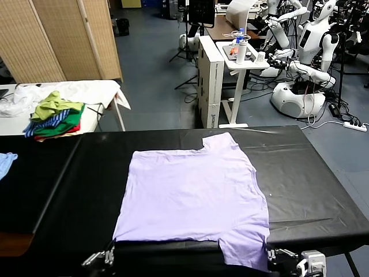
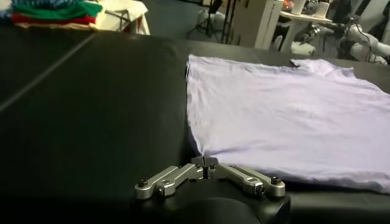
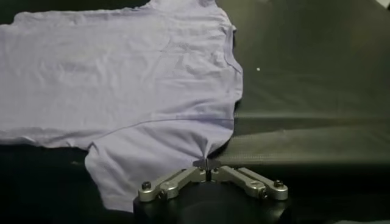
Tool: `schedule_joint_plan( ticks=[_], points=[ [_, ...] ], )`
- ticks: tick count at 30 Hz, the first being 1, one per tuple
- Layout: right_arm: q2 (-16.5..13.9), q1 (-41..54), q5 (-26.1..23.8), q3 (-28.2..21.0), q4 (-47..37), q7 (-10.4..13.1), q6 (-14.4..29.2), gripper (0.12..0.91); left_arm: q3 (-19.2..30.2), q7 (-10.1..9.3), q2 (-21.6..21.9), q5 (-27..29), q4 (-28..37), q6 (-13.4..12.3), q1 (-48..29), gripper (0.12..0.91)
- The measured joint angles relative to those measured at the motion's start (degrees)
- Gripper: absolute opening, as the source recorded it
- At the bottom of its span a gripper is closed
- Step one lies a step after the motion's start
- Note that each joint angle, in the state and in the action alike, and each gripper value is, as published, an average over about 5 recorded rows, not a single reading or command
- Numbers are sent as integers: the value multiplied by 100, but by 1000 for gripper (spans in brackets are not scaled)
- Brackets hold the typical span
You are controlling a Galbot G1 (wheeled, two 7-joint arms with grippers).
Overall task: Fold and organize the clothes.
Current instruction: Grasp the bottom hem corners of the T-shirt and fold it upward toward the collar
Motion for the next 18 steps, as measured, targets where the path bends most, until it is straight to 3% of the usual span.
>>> schedule_joint_plan(
  ticks=[10, 18],
  points=[
    [-175, 1333, -36, -674, -1066, 16, 476, 143, 52, 132, 0, 63, 422, -337, -711, 146],
    [-148, 2594, -47, -1519, -1882, 204, 480, 143, 166, 146, 155, 196, 1004, -498, -1281, 146]
  ],
)
